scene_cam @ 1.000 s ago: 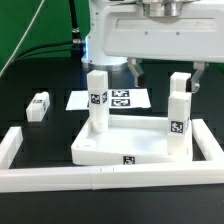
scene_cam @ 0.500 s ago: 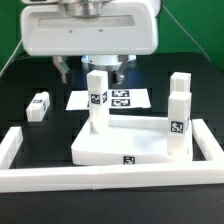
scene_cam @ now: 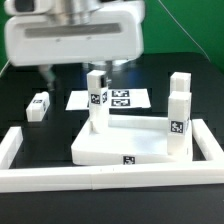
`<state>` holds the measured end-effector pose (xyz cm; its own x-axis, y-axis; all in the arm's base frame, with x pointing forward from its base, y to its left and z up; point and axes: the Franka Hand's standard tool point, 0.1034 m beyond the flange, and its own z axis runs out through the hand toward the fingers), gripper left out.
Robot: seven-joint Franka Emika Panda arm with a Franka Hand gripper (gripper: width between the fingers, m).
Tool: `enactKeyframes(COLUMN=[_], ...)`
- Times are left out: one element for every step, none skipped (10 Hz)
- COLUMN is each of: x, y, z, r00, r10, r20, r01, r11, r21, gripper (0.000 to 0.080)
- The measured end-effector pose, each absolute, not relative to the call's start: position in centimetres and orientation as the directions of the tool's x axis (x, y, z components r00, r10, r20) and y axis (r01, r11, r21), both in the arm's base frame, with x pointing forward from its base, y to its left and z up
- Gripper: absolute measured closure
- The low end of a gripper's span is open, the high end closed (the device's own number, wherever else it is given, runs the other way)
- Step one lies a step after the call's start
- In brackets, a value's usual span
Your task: Assemble desk
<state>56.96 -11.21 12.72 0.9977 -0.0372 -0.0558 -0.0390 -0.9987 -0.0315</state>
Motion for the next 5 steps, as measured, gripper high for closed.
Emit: enactKeyframes(x=[55.0, 54.0, 53.3, 52.9, 52.6], y=[-13.5, -16.2, -17.6, -17.2, -17.0], z=[12.2, 11.4, 10.8, 10.9, 10.8], r00=[0.986, 0.973, 0.955, 0.936, 0.915], r10=[0.001, 0.021, 0.003, -0.016, -0.005], r20=[-0.168, -0.232, -0.296, -0.351, -0.402], r01=[-0.01, 0.006, -0.018, -0.046, -0.043], r11=[-0.998, -0.998, -0.997, -0.996, -0.995], r21=[-0.059, -0.067, -0.07, -0.079, -0.086], gripper=[0.015, 0.015, 0.015, 0.015, 0.015])
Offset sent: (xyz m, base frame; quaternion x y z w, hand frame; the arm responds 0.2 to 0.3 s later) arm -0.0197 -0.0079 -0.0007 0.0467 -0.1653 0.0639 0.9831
